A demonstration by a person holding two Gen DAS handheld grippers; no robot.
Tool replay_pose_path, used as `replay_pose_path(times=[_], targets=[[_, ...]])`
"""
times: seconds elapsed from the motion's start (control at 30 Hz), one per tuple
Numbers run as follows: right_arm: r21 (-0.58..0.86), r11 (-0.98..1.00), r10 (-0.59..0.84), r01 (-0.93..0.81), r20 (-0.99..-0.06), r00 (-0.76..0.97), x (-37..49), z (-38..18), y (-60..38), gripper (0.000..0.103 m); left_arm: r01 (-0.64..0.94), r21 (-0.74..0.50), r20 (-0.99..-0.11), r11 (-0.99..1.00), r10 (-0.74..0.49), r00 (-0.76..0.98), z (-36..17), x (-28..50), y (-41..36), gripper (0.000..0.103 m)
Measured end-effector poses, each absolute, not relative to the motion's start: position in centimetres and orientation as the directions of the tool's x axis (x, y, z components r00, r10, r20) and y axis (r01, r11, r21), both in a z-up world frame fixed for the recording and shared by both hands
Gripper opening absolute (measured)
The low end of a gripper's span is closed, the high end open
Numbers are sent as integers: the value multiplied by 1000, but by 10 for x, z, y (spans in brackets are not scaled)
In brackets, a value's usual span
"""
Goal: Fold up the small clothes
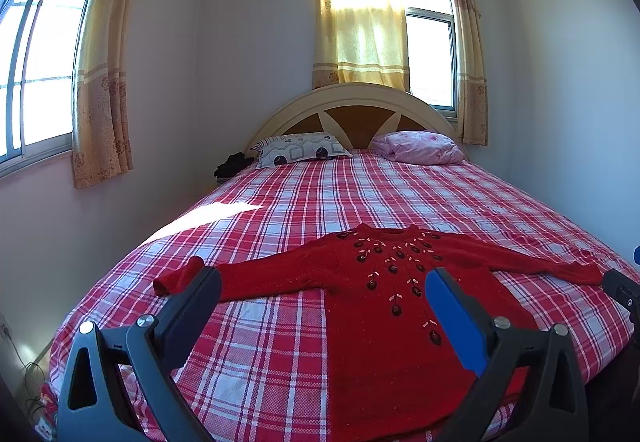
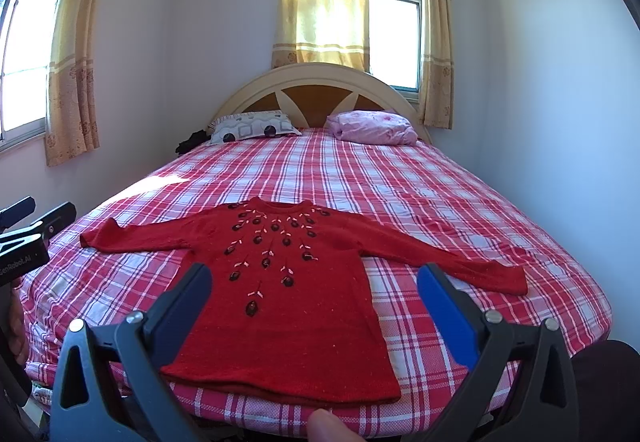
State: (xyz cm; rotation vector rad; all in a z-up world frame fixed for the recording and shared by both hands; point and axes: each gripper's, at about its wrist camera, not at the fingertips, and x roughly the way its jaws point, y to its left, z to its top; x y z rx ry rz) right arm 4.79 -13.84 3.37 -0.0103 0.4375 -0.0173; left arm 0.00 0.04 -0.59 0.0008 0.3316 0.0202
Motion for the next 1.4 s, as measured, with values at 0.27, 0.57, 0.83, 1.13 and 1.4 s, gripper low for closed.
replay_pose_path(times=[0.27,0.57,0.83,1.13,1.4], targets=[[-13,1000,-18,14,-426,905,48,34,-139,103,-21,4,-326,1000,21,945,-6,1,1,102],[-13,1000,-17,12,-433,901,50,31,-140,103,-21,4,-331,1000,21,943,-8,3,2,102],[-10,1000,-13,10,-438,899,51,29,-141,103,-23,10,-339,1000,25,940,-12,5,1,102],[4,1000,-7,9,-456,890,56,20,-144,103,-23,18,-359,1000,28,933,-20,12,-2,102],[92,996,60,-13,-531,845,78,-13,-159,103,-17,53,-426,998,38,904,-54,33,-14,102]])
